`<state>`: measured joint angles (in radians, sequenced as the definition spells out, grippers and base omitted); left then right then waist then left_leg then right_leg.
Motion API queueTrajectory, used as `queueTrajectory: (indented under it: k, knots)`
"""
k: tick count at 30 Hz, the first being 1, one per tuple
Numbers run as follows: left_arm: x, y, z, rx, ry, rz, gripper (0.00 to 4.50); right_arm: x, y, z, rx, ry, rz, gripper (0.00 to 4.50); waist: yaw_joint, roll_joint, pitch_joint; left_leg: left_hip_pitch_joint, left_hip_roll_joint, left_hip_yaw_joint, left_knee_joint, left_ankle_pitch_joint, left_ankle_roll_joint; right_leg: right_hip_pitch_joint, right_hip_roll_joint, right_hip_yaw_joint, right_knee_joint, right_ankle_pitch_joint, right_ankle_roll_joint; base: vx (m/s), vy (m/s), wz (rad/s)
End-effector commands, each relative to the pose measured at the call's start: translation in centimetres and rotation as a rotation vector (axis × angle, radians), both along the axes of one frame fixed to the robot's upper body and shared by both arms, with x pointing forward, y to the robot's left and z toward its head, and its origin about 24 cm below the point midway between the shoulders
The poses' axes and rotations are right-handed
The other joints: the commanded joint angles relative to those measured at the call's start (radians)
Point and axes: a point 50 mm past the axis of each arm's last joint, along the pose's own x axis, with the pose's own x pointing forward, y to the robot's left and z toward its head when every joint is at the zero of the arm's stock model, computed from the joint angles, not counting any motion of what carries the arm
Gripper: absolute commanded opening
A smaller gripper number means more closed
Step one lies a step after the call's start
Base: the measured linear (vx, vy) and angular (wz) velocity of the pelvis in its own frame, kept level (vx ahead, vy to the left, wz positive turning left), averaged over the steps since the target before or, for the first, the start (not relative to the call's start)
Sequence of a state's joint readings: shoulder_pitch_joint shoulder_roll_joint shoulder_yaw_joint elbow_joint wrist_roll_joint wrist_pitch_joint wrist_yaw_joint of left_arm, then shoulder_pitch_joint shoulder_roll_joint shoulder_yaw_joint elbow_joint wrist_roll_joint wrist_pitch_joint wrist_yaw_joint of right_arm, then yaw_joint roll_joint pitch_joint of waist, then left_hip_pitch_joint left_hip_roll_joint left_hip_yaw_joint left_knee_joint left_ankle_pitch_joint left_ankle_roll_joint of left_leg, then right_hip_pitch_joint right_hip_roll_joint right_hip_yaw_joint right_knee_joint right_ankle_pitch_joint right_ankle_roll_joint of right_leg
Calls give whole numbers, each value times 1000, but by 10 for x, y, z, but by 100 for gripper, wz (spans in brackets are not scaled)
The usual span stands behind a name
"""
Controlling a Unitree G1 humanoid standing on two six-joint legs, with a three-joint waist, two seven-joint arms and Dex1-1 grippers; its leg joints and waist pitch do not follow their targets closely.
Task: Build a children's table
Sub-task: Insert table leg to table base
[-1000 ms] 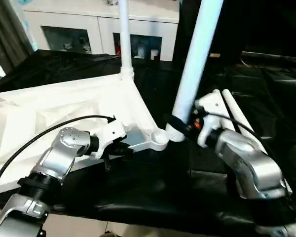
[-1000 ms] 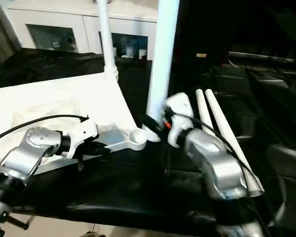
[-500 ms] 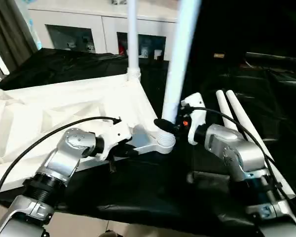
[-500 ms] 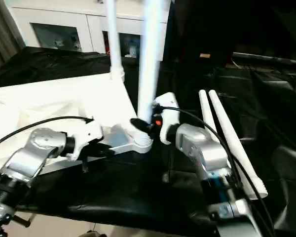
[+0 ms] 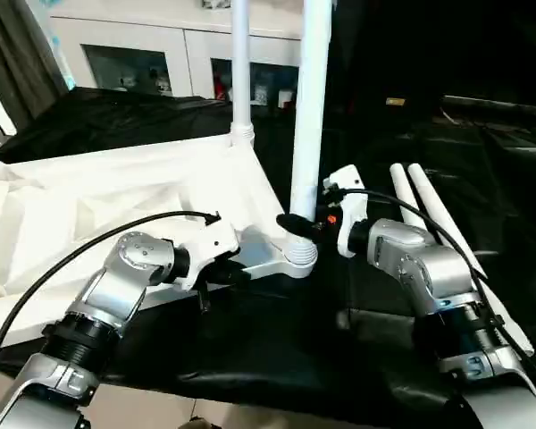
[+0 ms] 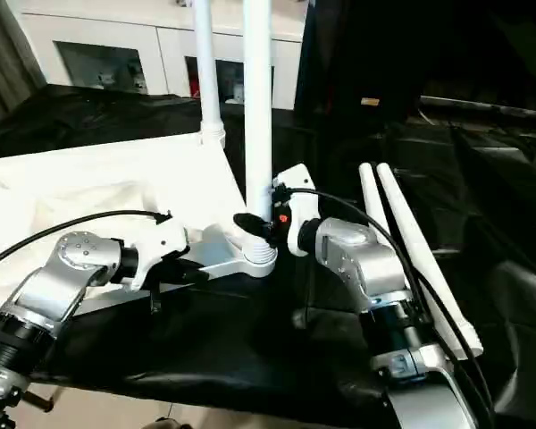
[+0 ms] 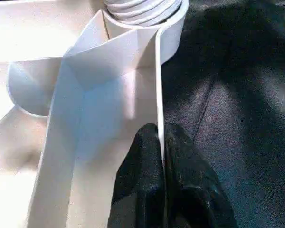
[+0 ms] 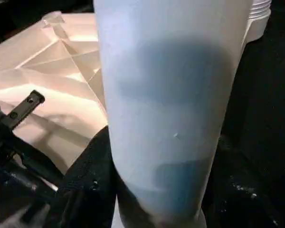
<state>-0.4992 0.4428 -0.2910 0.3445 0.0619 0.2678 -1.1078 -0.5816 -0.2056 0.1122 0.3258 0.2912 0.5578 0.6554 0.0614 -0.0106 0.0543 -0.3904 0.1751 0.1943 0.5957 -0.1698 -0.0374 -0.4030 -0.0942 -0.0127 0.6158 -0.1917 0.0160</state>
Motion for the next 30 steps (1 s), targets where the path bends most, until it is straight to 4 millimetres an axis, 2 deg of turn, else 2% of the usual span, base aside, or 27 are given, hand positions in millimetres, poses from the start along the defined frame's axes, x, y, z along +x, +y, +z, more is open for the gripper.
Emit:
queueTrajectory:
  k: [1,3,4,5,8,9,10,11,13,14,16,17,19,21,22,24,26,30]
  knots:
    - [2,-17,12,-99,-36,-51,0,-3,-5,-11,27,49,-28,190,0,-8,-71,26,41,-12,-69,-149,16,36,-37,20,-58,-122,-215,0,0,0]
    - [3,-17,12,-105,-45,-42,0,-6,-9,-17,46,63,-42,190,1,-10,-72,27,41,-12,-68,-147,17,36,-37,20,-58,-109,-217,0,0,0]
    - [5,-17,13,-117,-49,-29,0,-9,-11,-23,68,72,-55,190,4,2,-73,28,41,-13,-68,-144,15,36,-37,20,-56,-98,-220,0,0,0]
    - [5,-17,13,-117,-49,-29,0,-9,-11,-23,69,72,-56,190,2,-5,-73,27,41,-11,-67,-147,18,35,-36,20,-58,-88,-221,0,0,0]
    - [6,-18,14,-122,-50,-23,0,-13,-14,-32,86,83,-83,190,3,-6,-72,27,40,-12,-69,-159,19,37,-36,20,-59,-106,-224,0,0,0]
    - [6,-18,14,-122,-50,-23,0,-13,-14,-32,86,83,-83,190,6,11,-73,28,41,-15,-69,-166,13,36,-38,20,-58,-112,-223,0,0,0]
    - [7,-17,14,-122,-50,-22,0,-16,-17,-38,102,88,-106,190,2,2,-72,29,40,-13,-70,-177,7,35,-35,19,-62,-117,-222,0,0,0]
    - [7,-17,14,-122,-49,-22,0,-17,-18,-41,107,88,-116,190,5,9,-72,31,41,-13,-70,-195,2,32,-36,21,-64,-131,-220,0,0,0]
    - [7,-17,14,-121,-49,-22,0,-20,-19,-45,128,89,-136,189,3,5,-73,29,41,-14,-73,-207,-3,35,-36,19,-64,-139,-217,0,0,0]
    - [8,-16,14,-120,-50,-21,0,-21,-19,-47,135,88,-145,189,2,15,-72,31,41,-15,-74,-219,-8,33,-35,19,-67,-142,-216,0,0,0]
    - [9,-16,15,-120,-52,-19,0,-26,-21,-53,146,79,-162,189,2,12,-72,29,41,-16,-76,-228,-11,35,-36,19,-66,-145,-216,0,0,0]
    - [10,-16,15,-119,-54,-18,0,-27,-21,-55,142,73,-168,189,5,21,-72,32,40,-17,-76,-236,-14,32,-36,19,-67,-152,-215,0,0,0]
    - [11,-16,16,-120,-58,-16,0,-30,-20,-59,126,64,-170,189,2,16,-72,31,41,-18,-78,-255,-18,34,-35,18,-69,-167,-211,0,0,0]
    - [12,-16,16,-121,-61,-13,0,-31,-20,-61,113,56,-171,189,3,17,-70,34,42,-17,-79,-274,-23,30,-35,20,-72,-186,-210,0,0,0]
    - [13,-16,17,-123,-65,-10,0,-33,-19,-63,110,39,-177,189,2,22,-70,32,41,-19,-81,-280,-27,32,-36,19,-72,-198,-206,0,0,0]
    - [14,-17,17,-124,-66,-8,0,-35,-17,-65,95,14,-176,189,0,19,-69,33,42,-19,-82,-304,-32,29,-37,20,-76,-222,-200,0,0,0]
    - [15,-17,16,-124,-67,-6,0,-36,-15,-66,83,-3,-167,189,-2,21,-67,34,42,-21,-85,-323,-35,27,-36,20,-80,-250,-193,0,0,0]
    - [15,-17,16,-124,-67,-8,0,-38,-12,-69,23,-22,-132,189,-3,20,-68,32,42,-22,-86,-326,-34,27,-36,20,-79,-246,-191,0,0,0]
